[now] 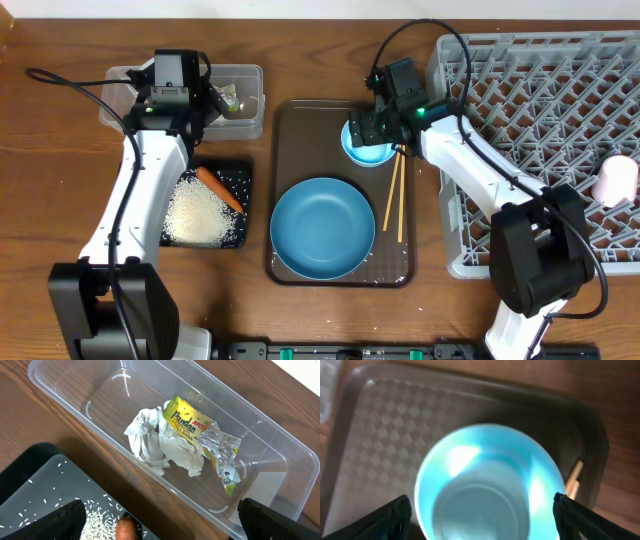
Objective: Sort waste into correct bins and load items into the dishwasher rack
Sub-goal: 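Move the right gripper back to the light blue cup on the teal bowl, then grasp the light blue cup with the right gripper and lift it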
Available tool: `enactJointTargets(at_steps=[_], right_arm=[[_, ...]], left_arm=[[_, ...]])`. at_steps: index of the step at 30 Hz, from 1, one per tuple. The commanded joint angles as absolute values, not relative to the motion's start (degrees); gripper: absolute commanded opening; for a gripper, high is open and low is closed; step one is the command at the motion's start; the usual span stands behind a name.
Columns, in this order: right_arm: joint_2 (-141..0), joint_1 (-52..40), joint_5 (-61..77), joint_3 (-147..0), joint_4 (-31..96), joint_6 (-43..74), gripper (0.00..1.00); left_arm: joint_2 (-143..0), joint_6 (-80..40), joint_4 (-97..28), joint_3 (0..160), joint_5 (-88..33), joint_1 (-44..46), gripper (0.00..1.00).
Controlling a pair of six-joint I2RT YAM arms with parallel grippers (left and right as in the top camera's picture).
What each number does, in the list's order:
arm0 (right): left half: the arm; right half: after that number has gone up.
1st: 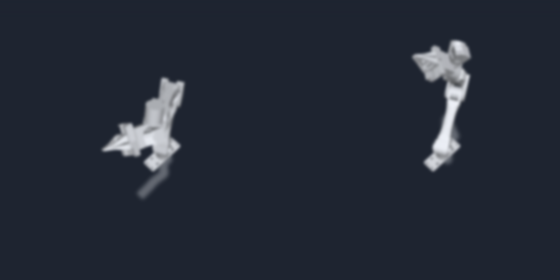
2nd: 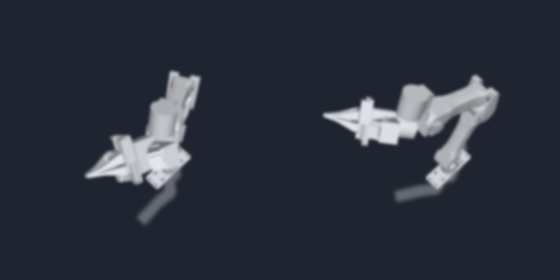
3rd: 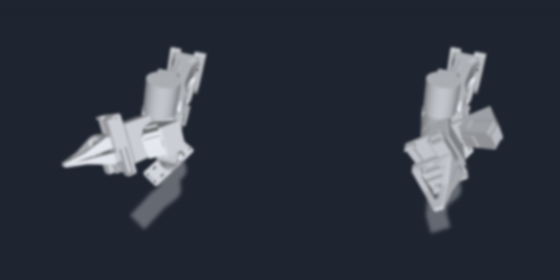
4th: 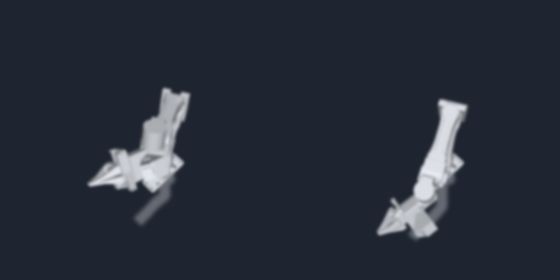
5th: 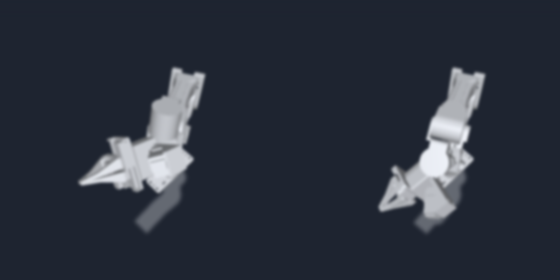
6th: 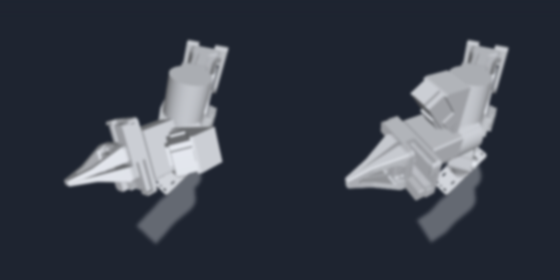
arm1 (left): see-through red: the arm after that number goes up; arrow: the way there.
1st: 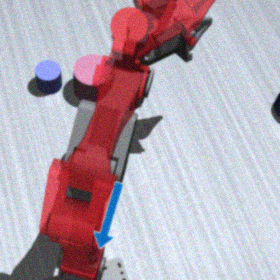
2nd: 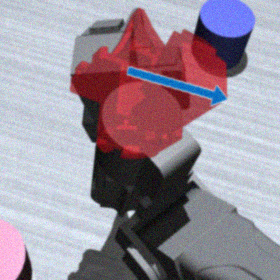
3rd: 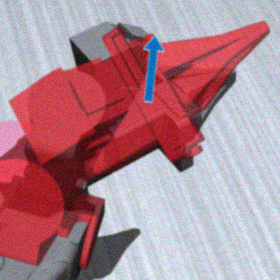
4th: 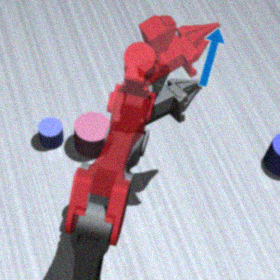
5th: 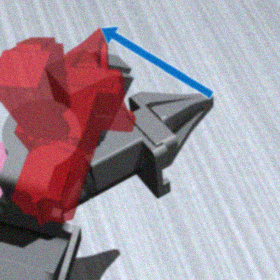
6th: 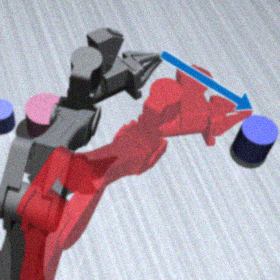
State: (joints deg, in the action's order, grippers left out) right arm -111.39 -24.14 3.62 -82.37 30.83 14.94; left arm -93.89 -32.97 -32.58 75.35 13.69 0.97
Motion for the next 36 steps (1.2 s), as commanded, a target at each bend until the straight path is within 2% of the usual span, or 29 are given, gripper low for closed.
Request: enactJointTargets(at_steps=[1, 13, 24, 32, 36], right_arm=[[-113.19, -24.82, 0.34, -82.43, 32.32, 15.84, 0.89], [-114.37, -25.61, 0.91, -82.39, 31.22, 15.84, 0.87], [-114.65, -27.22, 0.71, -83.09, 29.36, 15.84, 0.69], [-113.06, -25.28, -2.31, -89.17, 37.23, 15.84, 0.63], [-110.34, -23.57, -5.89, -94.37, 42.96, 15.75, 0.65]], left_arm=[[-94.41, -32.67, -32.56, 75.33, 14.0, 0.99, 0.99], [-94.41, -32.67, -32.56, 75.33, 14.0, 0.97, 0.99], [-94.41, -32.67, -32.56, 75.33, 14.0, 0.97, 0.99], [-94.41, -32.67, -32.56, 75.33, 14.0, 0.97, 0.99], [-94.41, -32.67, -32.56, 75.33, 14.0, 0.97, 0.99]])
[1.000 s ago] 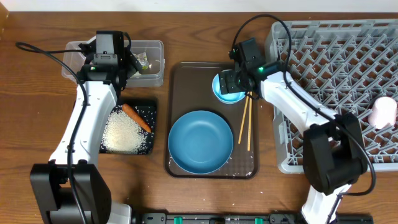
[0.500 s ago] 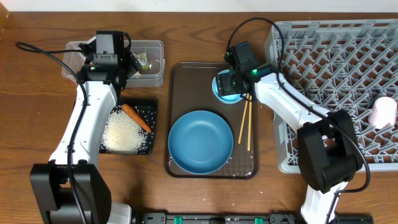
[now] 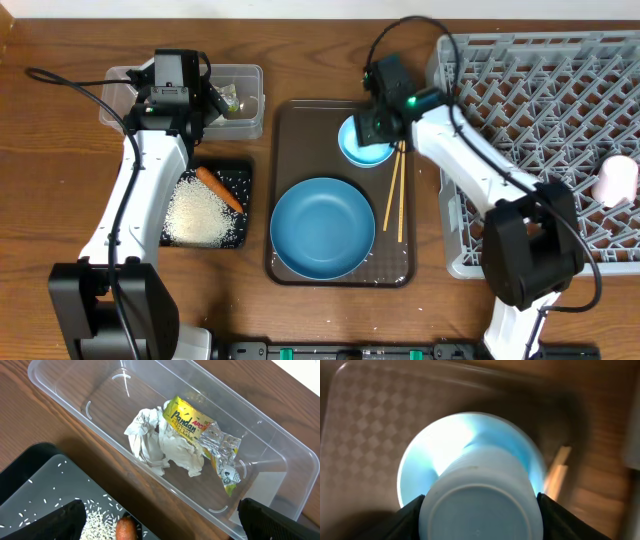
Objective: Sort waste into correct bins and load items into the dishwasher rack
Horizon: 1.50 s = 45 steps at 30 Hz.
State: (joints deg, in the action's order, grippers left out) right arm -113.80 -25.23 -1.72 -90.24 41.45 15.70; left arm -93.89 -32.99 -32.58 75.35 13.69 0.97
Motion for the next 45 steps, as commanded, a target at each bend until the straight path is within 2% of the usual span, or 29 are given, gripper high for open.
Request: enactJointTargets(at_steps=[1, 8, 23, 28, 36, 45], right_arm=[[-109.54, -22.87, -6.24, -95.79, 44.36, 15.25, 0.65], [-104.49, -13.87, -6.22, -103.68, 51.44, 14.5, 0.65], [-100.47, 20.93, -6.24, -106.06, 58.33, 14.44, 0.66], [-100.75, 29.78, -6.33, -106.06, 58.96, 12.1, 0.66], [-105.01, 37.85, -6.42, -106.02, 59.61, 11.73, 0.68], [-109.47, 38.81, -7.51, -105.95, 60.47, 11.73, 0.69]], left_arm=[[-94.41, -32.67, -32.56, 75.33, 14.0, 0.97, 0.99], [-94.41, -32.67, -32.56, 75.33, 14.0, 0.97, 0.99], [-94.41, -32.67, -32.56, 75.33, 14.0, 0.97, 0.99], [-94.41, -32.67, -32.56, 75.33, 14.0, 0.97, 0.99], [-94.41, -32.67, -32.56, 75.33, 14.0, 0.97, 1.0], [-94.41, -32.67, -32.56, 75.33, 14.0, 0.97, 1.0]])
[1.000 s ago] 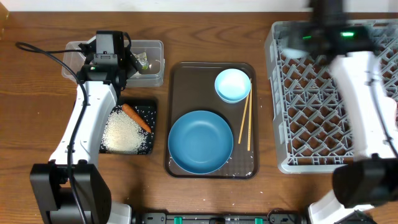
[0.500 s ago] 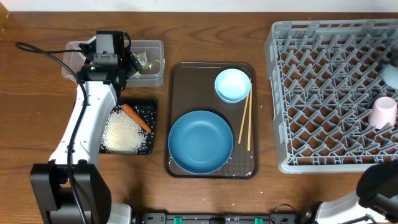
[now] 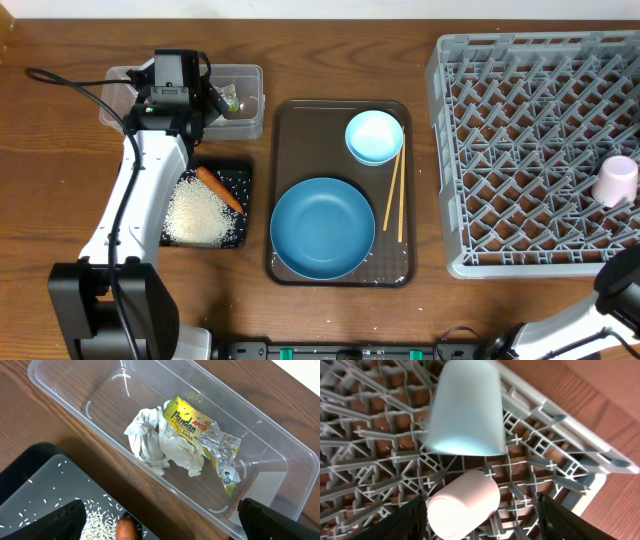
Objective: Sort waste into correct bins and load items into the dishwasher rack
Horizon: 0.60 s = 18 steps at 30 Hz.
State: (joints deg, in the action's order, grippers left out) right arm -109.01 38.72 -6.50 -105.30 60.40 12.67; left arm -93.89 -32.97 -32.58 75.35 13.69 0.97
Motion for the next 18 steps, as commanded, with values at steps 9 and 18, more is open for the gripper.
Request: enactJointTargets(at_steps=[9, 18], right_arm=[[-109.62, 38.81, -7.49, -105.95, 60.47, 11.7, 0.7], [-109.78, 38.76, -9.21, -105.95, 54.52, 11.46, 0.8]], left_arm=[[-94.41, -32.67, -32.56, 75.33, 14.0, 0.97, 0.99], [-94.41, -32.67, -32.56, 75.33, 14.0, 0.97, 0.99]])
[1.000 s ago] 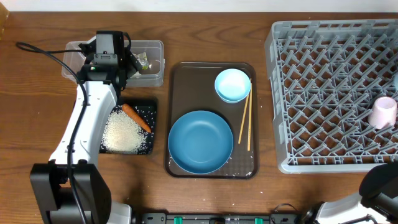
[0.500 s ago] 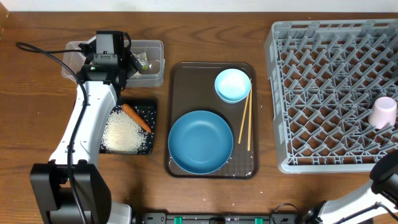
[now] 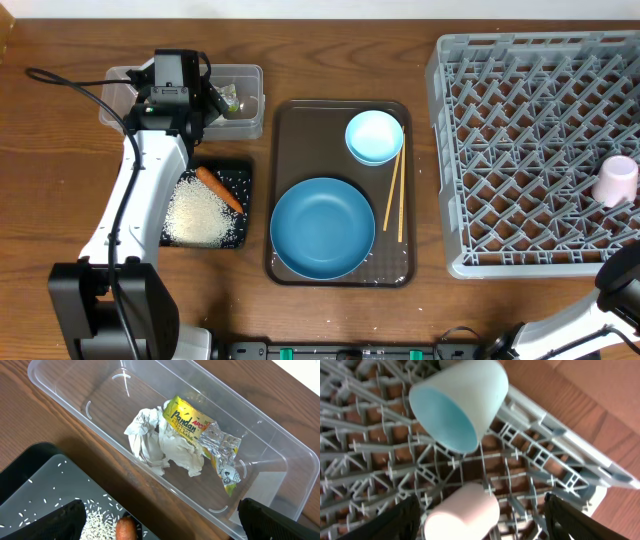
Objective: Sort waste into correct bins and load items into the dishwasher rack
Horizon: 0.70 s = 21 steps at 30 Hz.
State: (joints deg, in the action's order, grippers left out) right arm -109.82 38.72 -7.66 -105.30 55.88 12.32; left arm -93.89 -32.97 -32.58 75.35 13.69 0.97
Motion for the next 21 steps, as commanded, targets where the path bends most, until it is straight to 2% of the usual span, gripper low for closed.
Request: enactJointTargets(at_steps=[1, 4, 8, 10, 12, 14, 21], right_arm=[[-109.86, 38.76, -9.21, -105.95, 53.56, 11.46, 0.82], [-110.89, 38.7, -9.21, -105.95, 50.83, 11.44, 0.84], [-113.67, 38.72, -9.34, -105.95, 49.47, 11.42, 0.8], [-114.59, 38.72, -10.39, -105.95, 49.3, 11.49, 0.75], [-115.09, 38.72, -10.98, -105.95, 48.9, 11.49, 0.64], [-115.15, 38.74, -10.96, -105.95, 48.56, 11.46, 0.56], [-116.55, 38.72, -10.98, -105.95, 48.31, 10.63, 0.57]], left_arm=[[-94.41, -32.67, -32.56, 75.33, 14.0, 0.97, 0.99], [-94.41, -32.67, -32.56, 75.33, 14.0, 0.97, 0.99], [-94.41, -32.67, -32.56, 75.33, 14.0, 0.97, 0.99], [-94.41, -32.67, -32.56, 75.33, 14.0, 0.97, 0.99], [-94.41, -32.67, -32.56, 75.33, 14.0, 0.99, 0.99], [-94.41, -32.67, -32.56, 75.33, 14.0, 0.97, 0.99], [-94.41, -32.67, -32.56, 75.33, 14.0, 0.97, 0.99]])
